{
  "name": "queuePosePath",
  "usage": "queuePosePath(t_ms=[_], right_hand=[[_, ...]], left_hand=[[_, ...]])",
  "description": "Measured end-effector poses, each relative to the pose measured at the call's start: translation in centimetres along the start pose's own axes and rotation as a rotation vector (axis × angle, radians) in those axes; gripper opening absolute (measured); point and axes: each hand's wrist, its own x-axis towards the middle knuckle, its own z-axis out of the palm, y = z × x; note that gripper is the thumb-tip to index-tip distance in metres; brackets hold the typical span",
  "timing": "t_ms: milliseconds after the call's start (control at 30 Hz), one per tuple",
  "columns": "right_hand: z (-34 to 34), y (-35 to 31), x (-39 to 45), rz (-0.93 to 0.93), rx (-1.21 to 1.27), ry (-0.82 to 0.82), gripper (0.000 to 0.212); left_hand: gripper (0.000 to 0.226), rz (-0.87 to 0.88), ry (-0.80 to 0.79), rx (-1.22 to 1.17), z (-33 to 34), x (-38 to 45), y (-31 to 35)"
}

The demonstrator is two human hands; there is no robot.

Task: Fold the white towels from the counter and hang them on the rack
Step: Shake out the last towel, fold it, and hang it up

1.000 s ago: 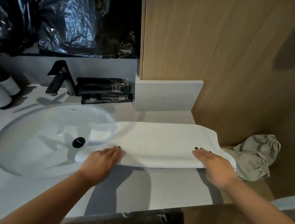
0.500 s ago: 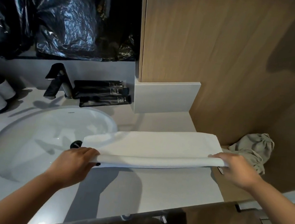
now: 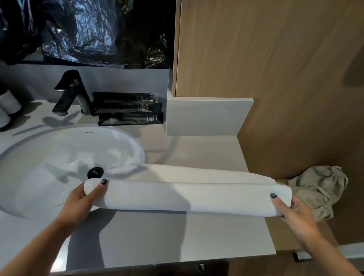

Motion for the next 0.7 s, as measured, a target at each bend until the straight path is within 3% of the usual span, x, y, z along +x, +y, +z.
queuePosePath(t_ms=[200, 333, 433, 567, 700], right_hand=[[1.5, 0.3, 1.4, -0.078, -0.101, 0.097, 0.014], [1.8, 0.4, 1.7, -0.154, -0.126, 0.209, 0.018], [1.7, 0.0, 2.2, -0.193, -0.161, 0.277, 0.021], [1.8, -0.2, 2.7, -0.193, -0.235, 0.240, 0.021], [1.5, 0.7, 2.7, -0.176, -0.320, 0.218, 0.022]], left_hand=[[0.003, 0.048, -0.020, 0.094, -0.9, -0.7, -1.0], [0.022, 0.213, 0.089, 0.263, -1.1, -1.6, 0.1], [0.033, 0.243, 0.110, 0.327, -0.4, -1.4, 1.0], [0.046, 0.209, 0.103, 0.436, -0.1, -0.7, 1.0], [0.035, 0.193, 0.123, 0.462, 0.2, -1.5, 0.5]])
